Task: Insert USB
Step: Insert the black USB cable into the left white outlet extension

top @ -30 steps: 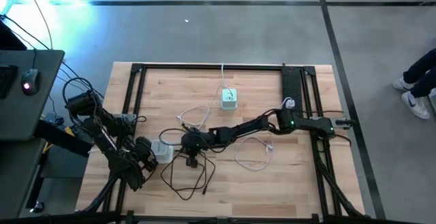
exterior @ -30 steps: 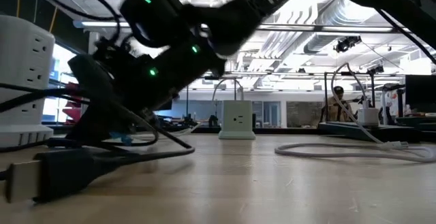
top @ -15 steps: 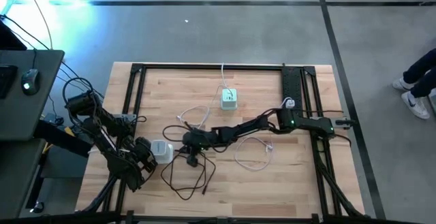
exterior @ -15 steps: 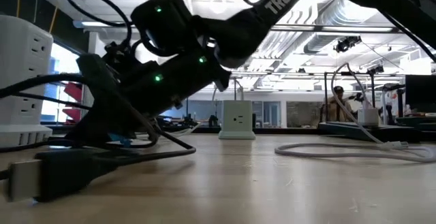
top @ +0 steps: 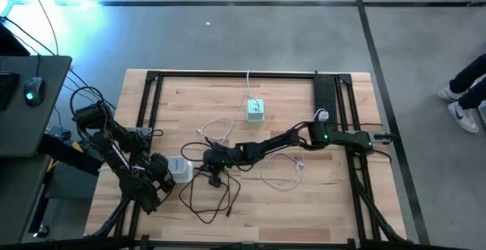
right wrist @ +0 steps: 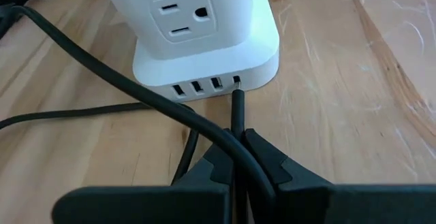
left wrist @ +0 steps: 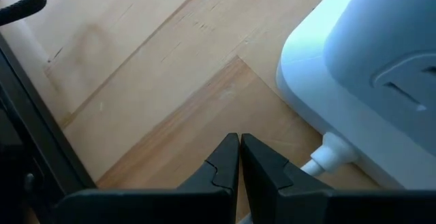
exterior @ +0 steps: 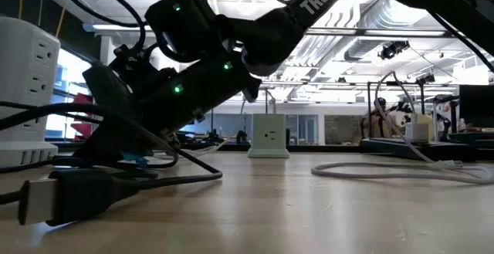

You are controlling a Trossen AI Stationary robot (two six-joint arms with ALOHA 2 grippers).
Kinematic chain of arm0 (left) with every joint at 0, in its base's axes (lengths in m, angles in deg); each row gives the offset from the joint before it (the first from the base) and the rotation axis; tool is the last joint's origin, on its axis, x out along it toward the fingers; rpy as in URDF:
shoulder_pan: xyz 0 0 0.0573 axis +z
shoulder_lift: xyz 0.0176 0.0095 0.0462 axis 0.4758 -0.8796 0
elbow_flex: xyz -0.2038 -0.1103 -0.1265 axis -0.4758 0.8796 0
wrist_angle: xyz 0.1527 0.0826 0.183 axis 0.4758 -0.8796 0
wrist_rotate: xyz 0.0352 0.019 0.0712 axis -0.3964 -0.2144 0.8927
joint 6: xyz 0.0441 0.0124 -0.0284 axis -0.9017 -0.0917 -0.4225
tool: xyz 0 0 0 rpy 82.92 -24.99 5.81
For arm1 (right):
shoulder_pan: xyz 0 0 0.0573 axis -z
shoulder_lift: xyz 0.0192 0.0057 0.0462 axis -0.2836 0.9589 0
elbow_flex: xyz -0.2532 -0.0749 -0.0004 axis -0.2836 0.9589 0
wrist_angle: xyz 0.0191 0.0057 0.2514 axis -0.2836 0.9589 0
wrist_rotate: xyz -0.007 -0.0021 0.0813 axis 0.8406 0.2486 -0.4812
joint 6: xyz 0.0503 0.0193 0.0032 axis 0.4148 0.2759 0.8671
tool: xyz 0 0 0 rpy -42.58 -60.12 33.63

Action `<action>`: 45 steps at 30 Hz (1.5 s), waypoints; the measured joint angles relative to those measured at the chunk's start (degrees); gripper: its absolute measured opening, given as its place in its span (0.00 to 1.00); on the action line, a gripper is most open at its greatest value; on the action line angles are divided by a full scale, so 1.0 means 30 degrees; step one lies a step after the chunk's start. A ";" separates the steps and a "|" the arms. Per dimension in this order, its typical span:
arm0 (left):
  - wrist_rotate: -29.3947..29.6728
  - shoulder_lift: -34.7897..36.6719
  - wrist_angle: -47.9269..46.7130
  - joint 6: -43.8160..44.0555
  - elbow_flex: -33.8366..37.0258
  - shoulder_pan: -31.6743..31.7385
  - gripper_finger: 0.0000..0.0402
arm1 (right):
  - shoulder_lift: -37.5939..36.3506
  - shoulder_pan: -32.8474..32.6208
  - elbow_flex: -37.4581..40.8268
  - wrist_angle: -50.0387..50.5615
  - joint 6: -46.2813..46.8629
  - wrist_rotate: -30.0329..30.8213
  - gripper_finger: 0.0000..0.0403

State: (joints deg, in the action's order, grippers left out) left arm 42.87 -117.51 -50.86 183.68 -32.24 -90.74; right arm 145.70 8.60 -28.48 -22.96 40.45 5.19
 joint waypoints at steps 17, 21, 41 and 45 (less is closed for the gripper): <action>0.0066 0.0000 0.0000 0.0007 -0.0007 0.0007 0.00 | -0.0007 0.0000 0.1125 -0.2511 0.0637 -0.0147 0.00; 0.0073 0.0000 0.0007 0.0005 -0.0015 0.0007 0.00 | 0.0007 -0.0007 0.1133 -0.2778 0.0558 -0.0093 0.00; 0.0102 0.0000 0.0007 -0.0357 -0.0015 0.0015 0.00 | -0.0311 -0.0087 0.1150 -0.1930 -0.0434 0.0011 0.00; 0.0102 0.0000 0.0007 -0.0357 -0.0015 0.0015 0.00 | -0.0401 -0.0101 0.1162 -0.1850 -0.0447 0.0147 0.00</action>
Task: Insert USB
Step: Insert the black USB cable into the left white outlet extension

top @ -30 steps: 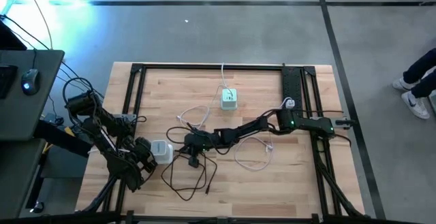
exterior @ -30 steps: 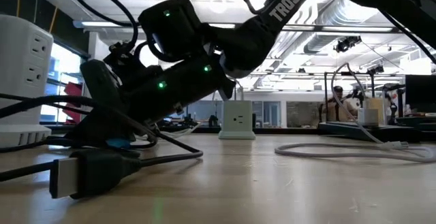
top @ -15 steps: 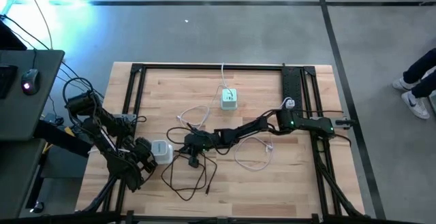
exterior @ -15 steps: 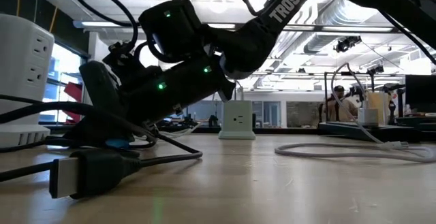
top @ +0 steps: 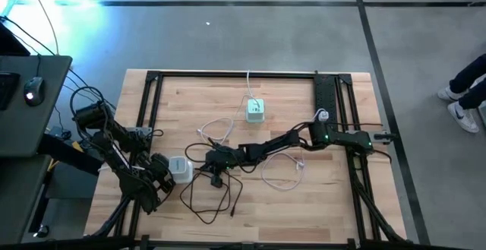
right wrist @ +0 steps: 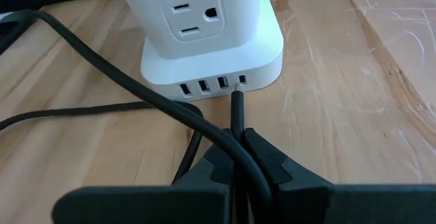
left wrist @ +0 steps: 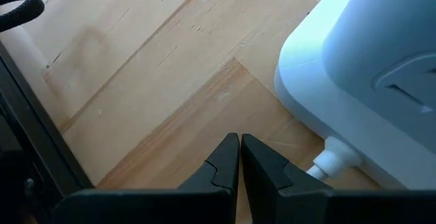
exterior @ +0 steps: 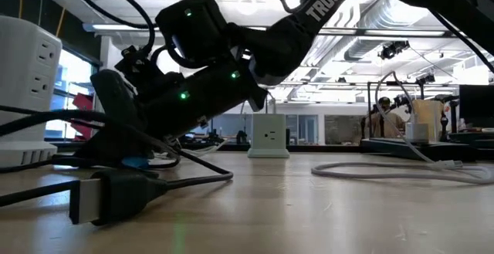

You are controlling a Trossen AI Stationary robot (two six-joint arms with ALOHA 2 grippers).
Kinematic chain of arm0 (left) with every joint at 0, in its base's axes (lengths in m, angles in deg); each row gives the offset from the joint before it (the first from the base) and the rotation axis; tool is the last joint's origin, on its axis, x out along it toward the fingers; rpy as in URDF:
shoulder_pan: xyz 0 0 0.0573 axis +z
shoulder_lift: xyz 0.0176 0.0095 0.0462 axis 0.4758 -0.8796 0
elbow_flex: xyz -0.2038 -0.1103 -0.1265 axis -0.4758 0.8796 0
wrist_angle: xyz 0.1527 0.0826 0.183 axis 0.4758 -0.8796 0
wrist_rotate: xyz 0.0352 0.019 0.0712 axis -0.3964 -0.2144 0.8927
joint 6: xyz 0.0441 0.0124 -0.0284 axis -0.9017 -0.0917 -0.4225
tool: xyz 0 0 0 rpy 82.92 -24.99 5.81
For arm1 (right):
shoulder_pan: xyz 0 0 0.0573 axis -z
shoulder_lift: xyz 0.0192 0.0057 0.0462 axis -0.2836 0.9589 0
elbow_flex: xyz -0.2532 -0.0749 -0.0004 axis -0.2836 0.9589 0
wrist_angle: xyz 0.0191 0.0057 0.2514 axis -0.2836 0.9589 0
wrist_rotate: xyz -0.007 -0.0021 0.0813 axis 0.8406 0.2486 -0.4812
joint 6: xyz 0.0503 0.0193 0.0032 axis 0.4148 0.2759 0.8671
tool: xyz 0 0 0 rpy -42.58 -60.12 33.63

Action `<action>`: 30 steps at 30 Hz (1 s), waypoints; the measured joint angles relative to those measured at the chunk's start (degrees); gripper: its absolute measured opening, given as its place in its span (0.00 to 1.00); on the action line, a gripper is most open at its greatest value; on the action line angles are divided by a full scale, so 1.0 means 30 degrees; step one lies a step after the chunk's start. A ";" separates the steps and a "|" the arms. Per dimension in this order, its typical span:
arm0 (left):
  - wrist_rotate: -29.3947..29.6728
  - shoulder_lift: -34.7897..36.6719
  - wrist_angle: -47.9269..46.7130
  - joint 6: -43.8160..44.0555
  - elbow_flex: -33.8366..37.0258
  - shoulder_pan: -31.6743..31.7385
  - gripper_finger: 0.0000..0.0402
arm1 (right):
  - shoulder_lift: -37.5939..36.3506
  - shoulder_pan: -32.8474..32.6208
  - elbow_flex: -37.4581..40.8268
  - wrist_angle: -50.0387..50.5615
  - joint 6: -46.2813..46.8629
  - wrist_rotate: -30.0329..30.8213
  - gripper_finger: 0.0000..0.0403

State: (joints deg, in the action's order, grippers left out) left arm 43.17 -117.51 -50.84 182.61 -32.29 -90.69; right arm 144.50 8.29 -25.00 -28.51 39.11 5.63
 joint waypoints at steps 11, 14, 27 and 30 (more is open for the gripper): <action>0.0003 -0.0001 0.0000 -0.0090 0.0000 0.0000 0.00 | -0.0007 0.0072 0.0029 -0.0551 0.0188 0.0804 0.00; 0.0104 -0.0007 0.0000 -0.0138 0.0000 -0.0007 0.00 | -0.0007 0.0079 0.0029 -0.0726 0.0211 0.0909 0.00; -0.1475 -0.0007 -0.0496 -0.2722 -0.0350 0.0000 0.07 | -0.0007 0.0109 0.0036 -0.1071 0.0210 0.0459 0.00; -0.2760 0.0007 -0.0948 -0.3217 -0.0383 0.0020 0.11 | -0.0007 0.0109 0.0036 -0.1135 0.0162 0.0308 0.00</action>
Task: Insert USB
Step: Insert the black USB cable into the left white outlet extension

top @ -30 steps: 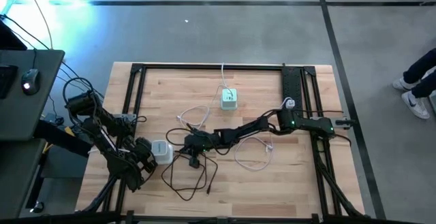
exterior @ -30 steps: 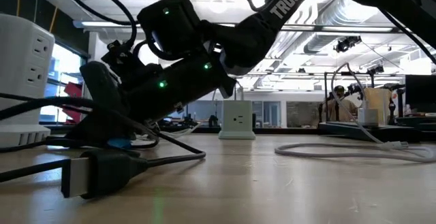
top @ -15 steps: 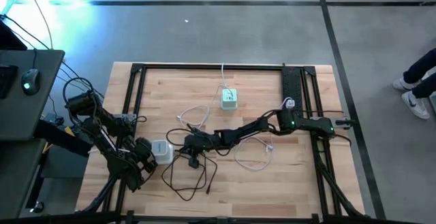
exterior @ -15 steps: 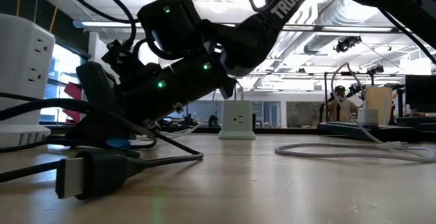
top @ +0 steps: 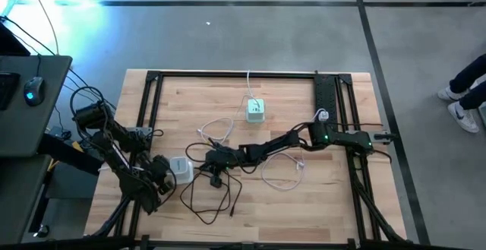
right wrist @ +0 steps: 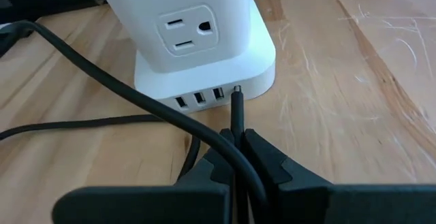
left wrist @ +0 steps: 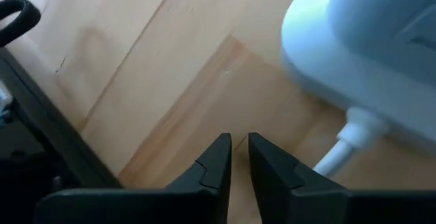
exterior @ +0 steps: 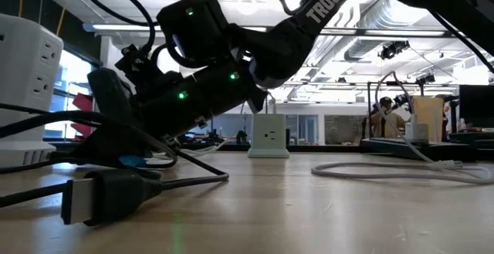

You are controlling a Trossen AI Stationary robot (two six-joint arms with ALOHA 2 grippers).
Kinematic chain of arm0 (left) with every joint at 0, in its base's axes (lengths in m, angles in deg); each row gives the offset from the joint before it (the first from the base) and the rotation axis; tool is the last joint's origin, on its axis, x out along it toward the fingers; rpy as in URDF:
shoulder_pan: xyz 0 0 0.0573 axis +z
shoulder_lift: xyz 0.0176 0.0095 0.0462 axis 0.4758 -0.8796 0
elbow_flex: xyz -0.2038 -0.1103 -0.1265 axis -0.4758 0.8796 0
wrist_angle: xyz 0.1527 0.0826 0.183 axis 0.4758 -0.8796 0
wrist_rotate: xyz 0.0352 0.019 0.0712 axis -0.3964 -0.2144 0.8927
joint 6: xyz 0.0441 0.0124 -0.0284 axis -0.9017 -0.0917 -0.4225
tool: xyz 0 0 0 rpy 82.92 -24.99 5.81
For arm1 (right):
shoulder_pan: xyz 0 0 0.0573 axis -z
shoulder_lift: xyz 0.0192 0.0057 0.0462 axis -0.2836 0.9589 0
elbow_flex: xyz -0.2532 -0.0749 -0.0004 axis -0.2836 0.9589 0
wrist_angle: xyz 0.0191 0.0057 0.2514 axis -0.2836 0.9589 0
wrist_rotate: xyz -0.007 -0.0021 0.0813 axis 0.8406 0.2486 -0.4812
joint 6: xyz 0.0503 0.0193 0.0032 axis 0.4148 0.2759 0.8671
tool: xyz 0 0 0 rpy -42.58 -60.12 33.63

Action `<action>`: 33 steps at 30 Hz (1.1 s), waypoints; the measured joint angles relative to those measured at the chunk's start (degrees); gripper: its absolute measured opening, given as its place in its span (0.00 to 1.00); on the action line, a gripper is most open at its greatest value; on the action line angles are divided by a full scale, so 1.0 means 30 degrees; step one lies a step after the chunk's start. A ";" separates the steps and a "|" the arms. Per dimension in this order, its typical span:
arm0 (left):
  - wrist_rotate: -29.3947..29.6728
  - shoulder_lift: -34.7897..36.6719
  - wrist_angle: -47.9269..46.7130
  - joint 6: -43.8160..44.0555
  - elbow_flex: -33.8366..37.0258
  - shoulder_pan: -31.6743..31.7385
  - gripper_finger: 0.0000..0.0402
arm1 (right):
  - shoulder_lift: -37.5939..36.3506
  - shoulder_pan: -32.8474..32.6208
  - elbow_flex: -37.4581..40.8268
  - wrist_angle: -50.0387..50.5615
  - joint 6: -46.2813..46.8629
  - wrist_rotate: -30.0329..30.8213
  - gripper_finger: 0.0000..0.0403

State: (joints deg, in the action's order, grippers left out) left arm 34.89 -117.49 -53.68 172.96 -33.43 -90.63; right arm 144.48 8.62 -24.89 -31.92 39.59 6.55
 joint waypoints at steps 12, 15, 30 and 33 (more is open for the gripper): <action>0.0060 0.0068 0.0248 -0.0528 0.0345 -0.0479 0.10 | 0.0000 0.0256 -0.0015 -0.0154 -0.0160 -0.0180 0.00; 0.0818 0.0054 0.0468 0.0387 0.0543 -0.0562 0.07 | 0.0000 0.0339 -0.0015 -0.0188 -0.0169 -0.0173 0.00; 0.3062 0.0046 0.1252 0.2107 0.1691 -0.0552 0.00 | -0.0015 0.0462 -0.0022 -0.0930 -0.1772 -0.0020 0.00; 0.3176 0.0027 0.1248 0.2130 0.1771 -0.0542 0.00 | -0.0042 0.0503 -0.0058 -0.0658 -0.2003 -0.0059 0.00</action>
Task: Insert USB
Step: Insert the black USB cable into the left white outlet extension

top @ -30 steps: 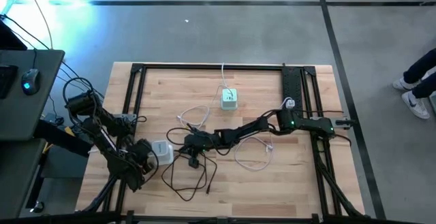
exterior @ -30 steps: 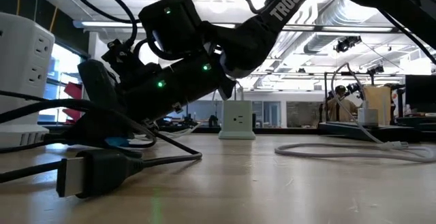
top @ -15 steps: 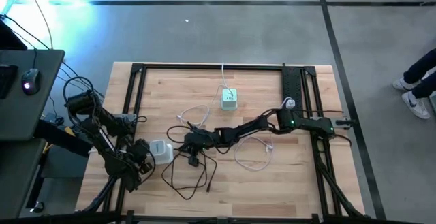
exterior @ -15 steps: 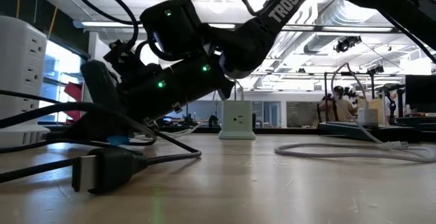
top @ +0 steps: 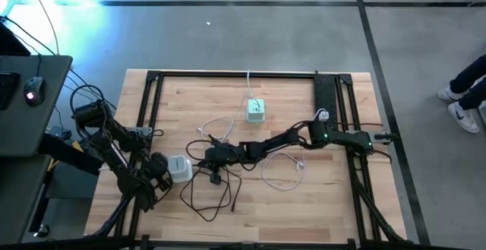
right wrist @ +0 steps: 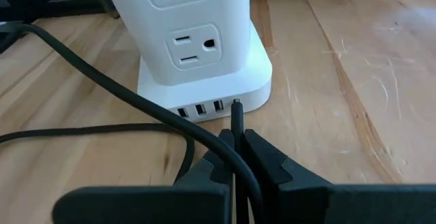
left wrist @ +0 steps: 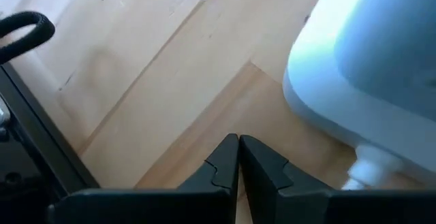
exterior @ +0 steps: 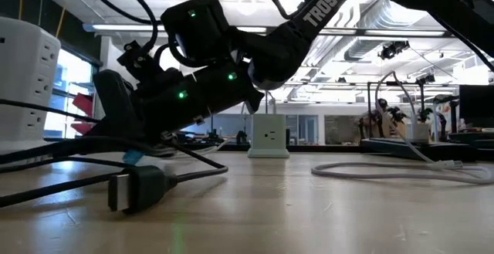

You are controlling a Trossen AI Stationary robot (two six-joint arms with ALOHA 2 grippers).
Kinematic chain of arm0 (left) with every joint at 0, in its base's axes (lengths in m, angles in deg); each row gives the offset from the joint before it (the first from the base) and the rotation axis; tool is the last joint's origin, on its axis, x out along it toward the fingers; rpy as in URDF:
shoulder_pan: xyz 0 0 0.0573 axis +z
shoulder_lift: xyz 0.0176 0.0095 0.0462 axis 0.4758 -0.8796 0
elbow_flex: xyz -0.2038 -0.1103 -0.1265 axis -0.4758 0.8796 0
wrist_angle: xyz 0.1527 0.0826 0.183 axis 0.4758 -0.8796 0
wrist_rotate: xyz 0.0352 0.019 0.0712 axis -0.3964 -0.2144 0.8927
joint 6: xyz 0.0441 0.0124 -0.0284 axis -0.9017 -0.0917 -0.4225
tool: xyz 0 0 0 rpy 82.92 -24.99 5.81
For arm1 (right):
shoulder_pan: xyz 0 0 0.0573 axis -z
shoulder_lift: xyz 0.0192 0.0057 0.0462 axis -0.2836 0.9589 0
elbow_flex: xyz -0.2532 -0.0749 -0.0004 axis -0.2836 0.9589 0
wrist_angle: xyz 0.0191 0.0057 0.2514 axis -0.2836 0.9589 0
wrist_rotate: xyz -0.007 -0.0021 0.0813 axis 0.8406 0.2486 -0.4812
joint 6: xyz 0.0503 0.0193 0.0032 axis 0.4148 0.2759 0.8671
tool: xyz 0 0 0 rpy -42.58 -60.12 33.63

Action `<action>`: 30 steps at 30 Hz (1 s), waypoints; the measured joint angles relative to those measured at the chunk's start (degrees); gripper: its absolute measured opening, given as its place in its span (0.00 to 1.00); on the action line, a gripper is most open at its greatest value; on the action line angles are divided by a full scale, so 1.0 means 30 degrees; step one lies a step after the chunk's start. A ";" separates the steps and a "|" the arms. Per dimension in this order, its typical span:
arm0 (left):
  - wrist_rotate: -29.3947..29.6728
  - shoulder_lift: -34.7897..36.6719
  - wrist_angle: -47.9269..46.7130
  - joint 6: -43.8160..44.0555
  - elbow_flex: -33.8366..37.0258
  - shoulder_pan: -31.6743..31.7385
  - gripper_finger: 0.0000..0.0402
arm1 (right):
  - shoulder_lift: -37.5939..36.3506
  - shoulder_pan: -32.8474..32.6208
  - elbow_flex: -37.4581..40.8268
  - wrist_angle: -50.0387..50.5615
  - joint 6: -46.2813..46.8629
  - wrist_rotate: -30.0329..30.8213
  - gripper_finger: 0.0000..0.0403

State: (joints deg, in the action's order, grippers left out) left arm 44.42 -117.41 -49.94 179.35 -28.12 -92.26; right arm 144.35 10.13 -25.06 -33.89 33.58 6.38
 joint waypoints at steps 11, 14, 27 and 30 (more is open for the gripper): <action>-0.4778 0.0010 -0.2081 -0.1504 -0.1331 -0.0622 0.00 | -0.0017 0.0029 -0.0022 0.1319 -0.0323 0.0625 0.00; -0.5101 0.0023 -0.1817 -0.1507 -0.1330 -0.1205 0.00 | -0.0017 0.0029 -0.0022 0.1381 -0.0394 0.0617 0.00; -0.4394 -0.0369 -0.1508 0.0323 -0.1191 -0.2670 0.00 | 0.0056 -0.0042 -0.0022 -0.0411 -0.1066 -0.1178 0.00; -0.4152 -0.0755 -0.1393 0.0363 -0.0973 -0.2682 0.00 | 0.0063 -0.0001 -0.0022 -0.0173 -0.1015 -0.1051 0.00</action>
State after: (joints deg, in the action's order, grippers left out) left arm 31.97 -119.67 -54.12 180.44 -31.04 -100.31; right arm 144.54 10.13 -25.13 -34.41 30.54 3.22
